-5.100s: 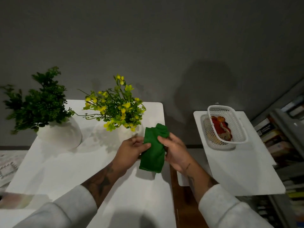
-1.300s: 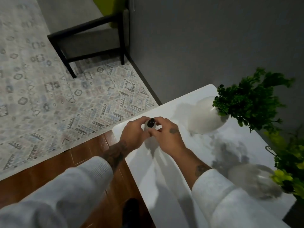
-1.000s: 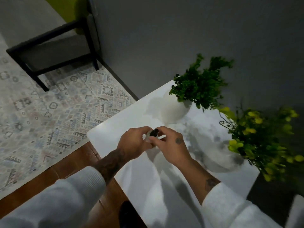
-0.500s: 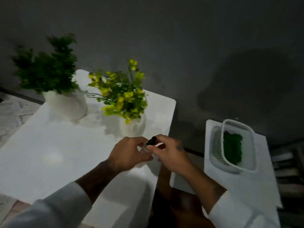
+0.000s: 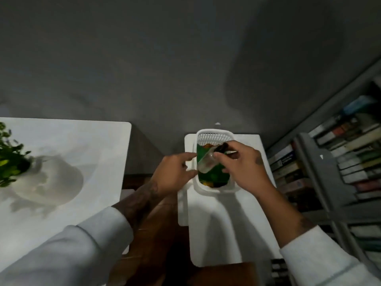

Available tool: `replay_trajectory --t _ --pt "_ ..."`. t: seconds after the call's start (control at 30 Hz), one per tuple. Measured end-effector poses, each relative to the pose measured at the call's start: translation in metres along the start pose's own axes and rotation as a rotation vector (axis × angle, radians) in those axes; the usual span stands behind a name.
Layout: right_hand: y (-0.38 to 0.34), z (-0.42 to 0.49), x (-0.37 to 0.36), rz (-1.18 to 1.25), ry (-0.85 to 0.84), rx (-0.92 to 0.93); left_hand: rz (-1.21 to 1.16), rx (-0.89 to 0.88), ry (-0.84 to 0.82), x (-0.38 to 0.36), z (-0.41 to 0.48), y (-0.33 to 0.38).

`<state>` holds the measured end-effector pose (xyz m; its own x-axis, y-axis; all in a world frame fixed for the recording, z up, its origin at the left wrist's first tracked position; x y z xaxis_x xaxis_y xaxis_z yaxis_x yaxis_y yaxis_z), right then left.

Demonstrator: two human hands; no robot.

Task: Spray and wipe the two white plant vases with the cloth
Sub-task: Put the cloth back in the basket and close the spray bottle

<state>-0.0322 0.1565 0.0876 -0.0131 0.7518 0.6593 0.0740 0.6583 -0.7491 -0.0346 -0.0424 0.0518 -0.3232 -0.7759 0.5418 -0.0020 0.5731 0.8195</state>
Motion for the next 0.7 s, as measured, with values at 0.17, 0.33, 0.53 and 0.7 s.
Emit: replay_trajectory --t 0.17,0.33,0.53,0.7 --pt "0.049 0.007 0.001 -0.09 -0.009 -0.043 -0.226 0.283 -0.108 -0.039 0.013 -0.018" --pt "0.066 0.0 -0.033 -0.175 -0.106 0.029 -0.398 0.375 0.0 -0.055 0.015 -0.022" --pt "0.065 -0.006 -0.061 -0.305 -0.12 0.196 -0.395 0.409 0.039 -0.061 0.016 -0.029" --pt "0.065 -0.012 -0.07 -0.306 -0.167 0.127 -0.323 0.358 -0.029 -0.056 0.013 -0.033"
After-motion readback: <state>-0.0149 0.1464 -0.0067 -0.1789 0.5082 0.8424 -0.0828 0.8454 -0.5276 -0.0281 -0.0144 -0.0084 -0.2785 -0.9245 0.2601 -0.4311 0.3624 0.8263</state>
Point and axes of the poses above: each hand's wrist, its own z-axis towards the middle knuckle, its own x-axis out of the back of the hand, y = z × x, the point moved 2 cm from there along z, towards the middle knuckle, and after that the axes turned 5 degrees about -z, right-handed, at the moved point
